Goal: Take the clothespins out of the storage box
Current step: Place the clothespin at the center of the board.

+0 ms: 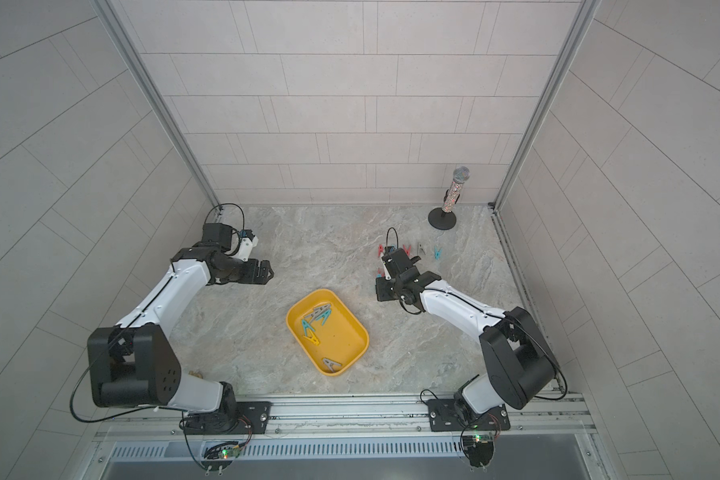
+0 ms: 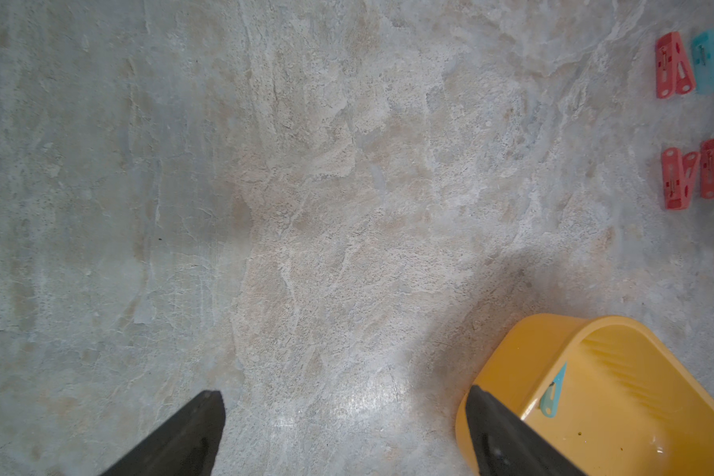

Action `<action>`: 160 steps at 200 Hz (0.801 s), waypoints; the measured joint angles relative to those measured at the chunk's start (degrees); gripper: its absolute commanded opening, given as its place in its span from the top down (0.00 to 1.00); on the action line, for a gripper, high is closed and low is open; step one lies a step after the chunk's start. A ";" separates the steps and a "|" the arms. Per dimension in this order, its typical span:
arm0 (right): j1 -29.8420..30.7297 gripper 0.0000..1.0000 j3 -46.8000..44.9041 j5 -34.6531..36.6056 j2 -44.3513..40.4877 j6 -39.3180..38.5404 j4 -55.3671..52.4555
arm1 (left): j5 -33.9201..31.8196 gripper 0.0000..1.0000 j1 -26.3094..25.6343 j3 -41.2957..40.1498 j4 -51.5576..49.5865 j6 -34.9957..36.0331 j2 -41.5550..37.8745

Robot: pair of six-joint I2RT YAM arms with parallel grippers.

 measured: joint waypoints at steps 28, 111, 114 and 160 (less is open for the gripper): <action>-4.68 1.00 -0.02 0.13 0.00 -0.02 -2.10 | -0.04 0.01 0.00 0.00 -0.02 0.00 0.00; -17.51 1.00 4.83 0.28 8.55 -1.86 -9.53 | -0.22 0.01 0.00 0.00 -0.04 -0.02 0.00; -17.92 1.00 5.27 0.28 9.14 -2.05 -9.90 | -0.22 0.01 0.00 0.00 -0.04 -0.02 0.00; -21.94 1.00 11.32 0.35 14.86 -3.80 -13.33 | -0.31 0.01 0.00 0.00 -0.07 -0.02 0.00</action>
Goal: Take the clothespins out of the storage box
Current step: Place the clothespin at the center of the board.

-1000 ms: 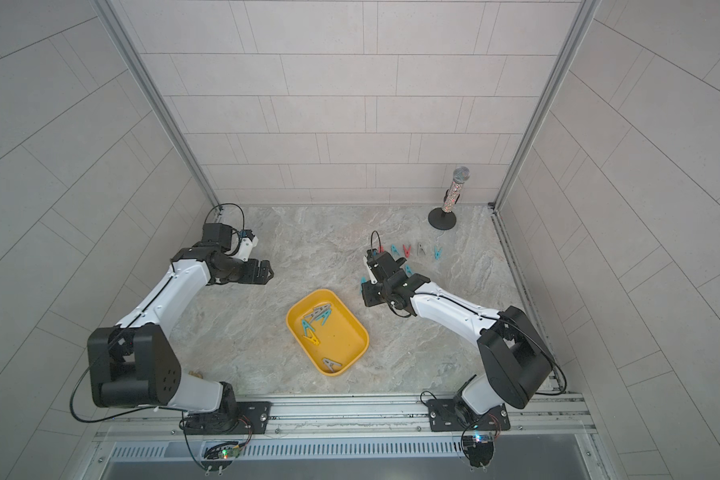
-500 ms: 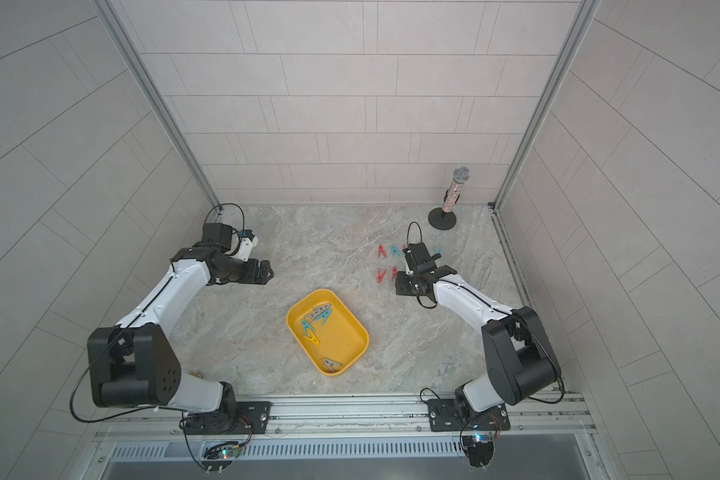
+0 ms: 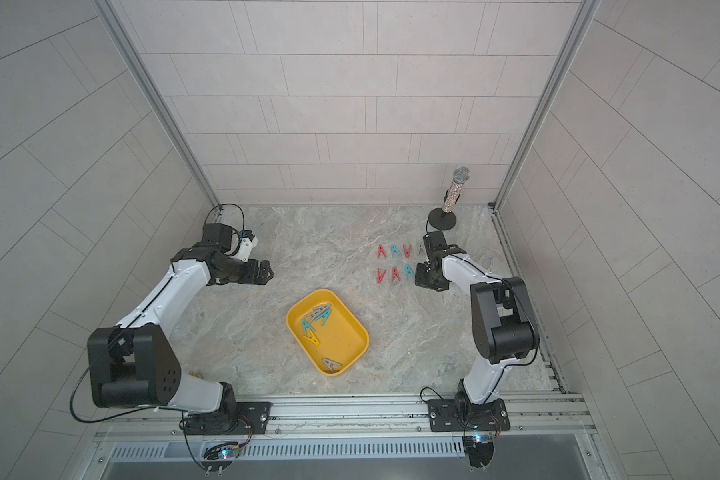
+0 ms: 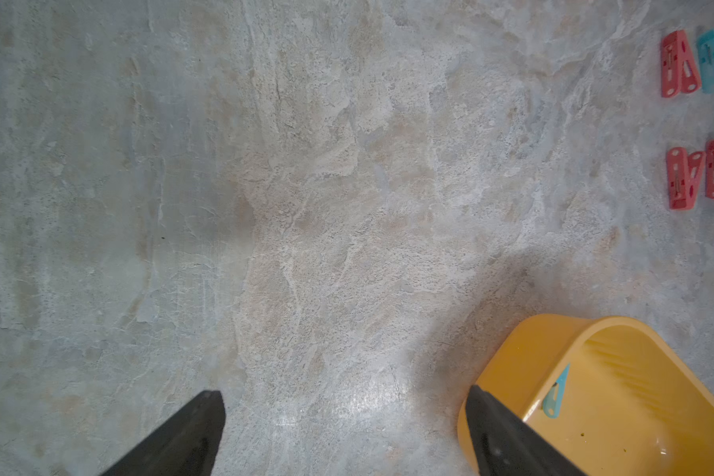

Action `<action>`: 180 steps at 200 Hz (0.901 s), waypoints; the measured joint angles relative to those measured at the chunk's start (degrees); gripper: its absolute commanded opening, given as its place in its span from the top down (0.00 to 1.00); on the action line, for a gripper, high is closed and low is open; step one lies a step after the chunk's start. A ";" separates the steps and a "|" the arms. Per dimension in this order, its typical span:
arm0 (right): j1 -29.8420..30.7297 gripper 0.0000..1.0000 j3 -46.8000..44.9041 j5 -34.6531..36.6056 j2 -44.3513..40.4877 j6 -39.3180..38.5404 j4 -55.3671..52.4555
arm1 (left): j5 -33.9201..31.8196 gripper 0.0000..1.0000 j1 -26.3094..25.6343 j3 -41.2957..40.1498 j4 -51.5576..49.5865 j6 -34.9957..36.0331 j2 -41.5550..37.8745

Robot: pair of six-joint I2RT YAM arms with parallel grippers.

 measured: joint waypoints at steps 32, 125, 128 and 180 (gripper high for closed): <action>-0.74 1.00 4.28 1.09 3.87 -1.18 -1.88 | -0.02 0.01 0.00 0.00 -0.04 0.00 0.00; -0.74 0.98 11.69 3.80 11.21 -5.14 -5.25 | -0.20 0.01 0.00 0.00 -0.15 -0.02 -0.02; -0.74 0.98 11.74 3.80 11.34 -5.25 -5.29 | -0.20 0.01 0.00 0.00 -0.15 0.00 -0.02; -0.52 0.95 12.44 4.22 12.31 -6.69 -5.35 | -0.17 0.01 0.00 0.00 -0.15 -0.02 -0.02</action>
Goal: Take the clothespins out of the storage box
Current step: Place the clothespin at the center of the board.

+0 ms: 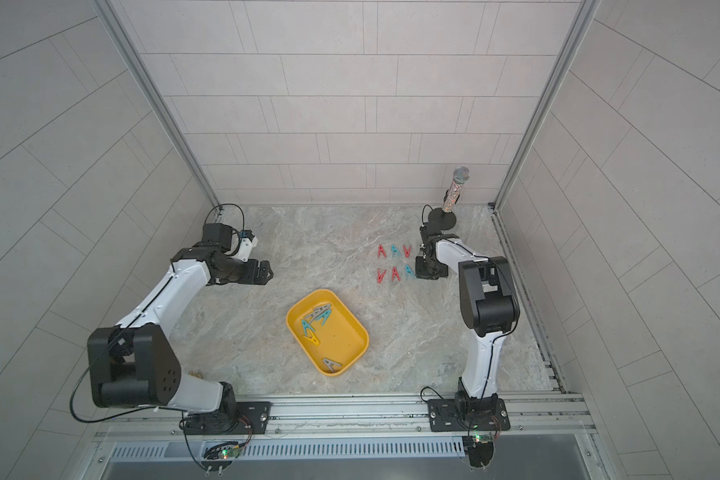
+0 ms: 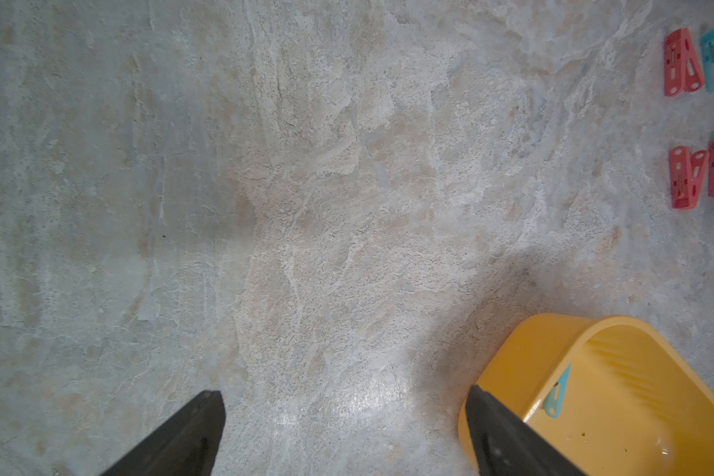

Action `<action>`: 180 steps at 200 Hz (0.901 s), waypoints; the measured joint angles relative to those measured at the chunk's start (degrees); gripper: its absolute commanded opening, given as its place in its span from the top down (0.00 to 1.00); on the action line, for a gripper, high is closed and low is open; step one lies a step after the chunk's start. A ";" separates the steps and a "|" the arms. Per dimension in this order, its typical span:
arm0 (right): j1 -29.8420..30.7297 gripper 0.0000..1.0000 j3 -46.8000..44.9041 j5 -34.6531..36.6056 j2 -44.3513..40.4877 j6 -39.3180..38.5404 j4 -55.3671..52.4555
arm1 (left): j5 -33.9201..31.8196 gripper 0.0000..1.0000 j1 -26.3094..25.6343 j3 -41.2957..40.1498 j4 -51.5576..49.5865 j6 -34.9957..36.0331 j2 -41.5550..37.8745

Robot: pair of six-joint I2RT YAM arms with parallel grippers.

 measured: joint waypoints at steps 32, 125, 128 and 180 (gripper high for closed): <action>0.52 0.93 0.70 0.37 0.63 -0.63 -0.04 | -0.02 0.01 0.00 0.00 0.00 0.00 0.00; 1.46 0.84 0.94 2.75 1.05 -0.96 -0.70 | -0.02 0.01 0.00 0.00 0.00 0.00 0.00; 1.46 0.84 0.94 2.84 1.05 -0.98 -0.76 | -0.02 0.01 0.00 0.00 0.00 0.00 0.00; 2.03 0.78 0.66 3.23 -0.83 -0.98 -1.64 | -0.02 0.01 0.00 0.00 -0.02 0.02 0.00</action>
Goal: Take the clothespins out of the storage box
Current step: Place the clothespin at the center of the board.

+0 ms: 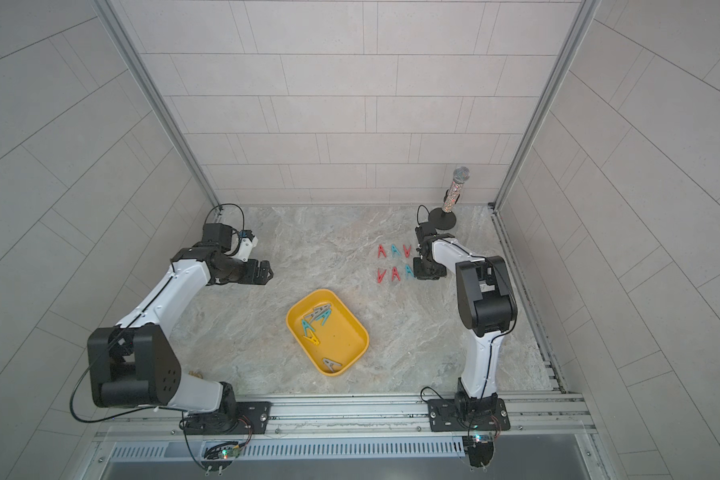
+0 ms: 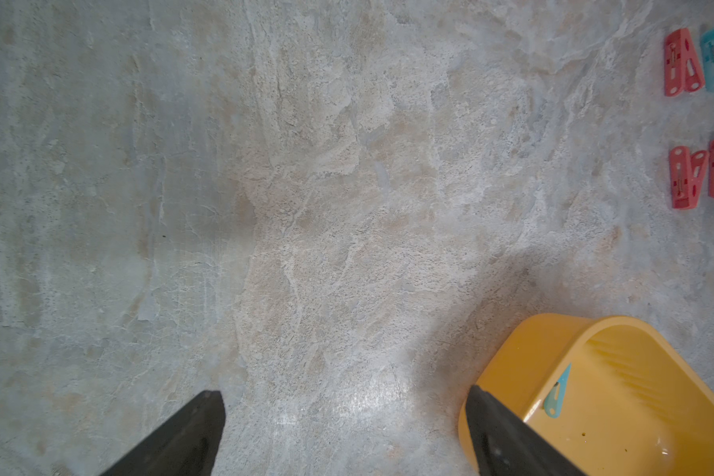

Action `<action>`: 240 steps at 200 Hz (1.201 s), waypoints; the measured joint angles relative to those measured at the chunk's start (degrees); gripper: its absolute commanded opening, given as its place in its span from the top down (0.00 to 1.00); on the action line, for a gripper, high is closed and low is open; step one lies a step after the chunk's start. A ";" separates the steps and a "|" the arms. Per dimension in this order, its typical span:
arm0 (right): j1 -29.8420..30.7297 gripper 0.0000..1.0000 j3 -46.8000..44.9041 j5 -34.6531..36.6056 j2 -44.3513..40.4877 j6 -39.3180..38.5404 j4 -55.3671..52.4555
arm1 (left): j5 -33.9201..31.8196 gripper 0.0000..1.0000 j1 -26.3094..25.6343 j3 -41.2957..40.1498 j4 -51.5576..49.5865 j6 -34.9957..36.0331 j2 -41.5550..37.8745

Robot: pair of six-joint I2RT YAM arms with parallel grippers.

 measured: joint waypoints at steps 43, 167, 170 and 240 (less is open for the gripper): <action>1.09 0.73 0.00 -0.11 -6.75 0.42 -1.18 | 0.00 0.01 0.00 0.00 0.02 0.00 0.00; 2.75 0.74 -8.09 -17.20 -22.45 3.45 3.23 | -0.68 0.01 0.00 0.00 0.02 -0.02 0.00; 2.97 0.74 -8.52 -17.77 -22.77 3.52 3.54 | -0.68 0.01 0.00 0.00 0.02 -0.02 0.00; 17.88 0.74 -15.80 -23.23 -29.68 3.58 10.43 | -0.76 0.01 0.00 0.00 0.02 0.00 0.00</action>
